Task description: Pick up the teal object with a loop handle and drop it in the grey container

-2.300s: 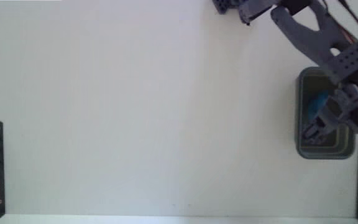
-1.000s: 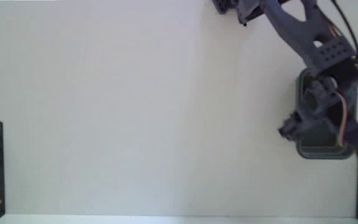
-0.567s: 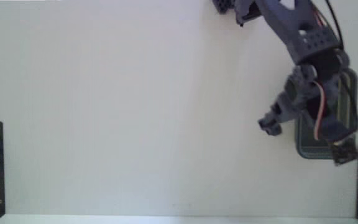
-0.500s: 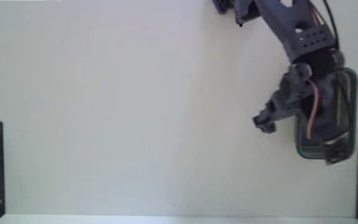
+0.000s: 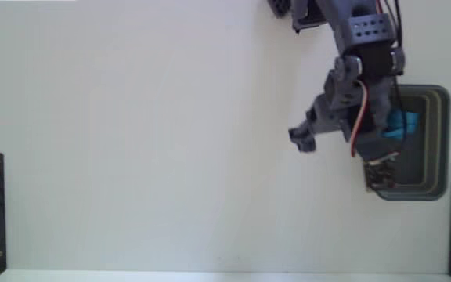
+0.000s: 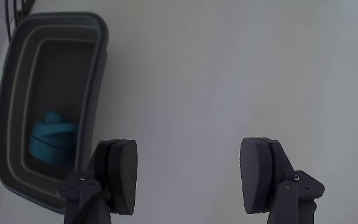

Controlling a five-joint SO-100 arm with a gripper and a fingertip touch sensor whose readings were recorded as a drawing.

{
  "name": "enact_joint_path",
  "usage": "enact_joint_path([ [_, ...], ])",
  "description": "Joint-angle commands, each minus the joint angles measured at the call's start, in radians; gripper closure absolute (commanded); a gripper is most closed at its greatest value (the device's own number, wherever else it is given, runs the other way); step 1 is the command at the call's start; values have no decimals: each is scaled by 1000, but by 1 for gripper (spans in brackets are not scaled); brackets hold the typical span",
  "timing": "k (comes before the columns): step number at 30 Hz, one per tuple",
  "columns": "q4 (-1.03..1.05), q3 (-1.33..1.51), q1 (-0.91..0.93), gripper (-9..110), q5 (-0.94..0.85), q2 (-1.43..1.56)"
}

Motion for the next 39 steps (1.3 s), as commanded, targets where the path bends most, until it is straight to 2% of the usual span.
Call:
enact_joint_path([
  [1, 1, 32, 33, -9, 3, 108],
  [19, 2, 202, 163, -9, 3, 279],
  [39, 2, 231, 186, -9, 3, 308],
])
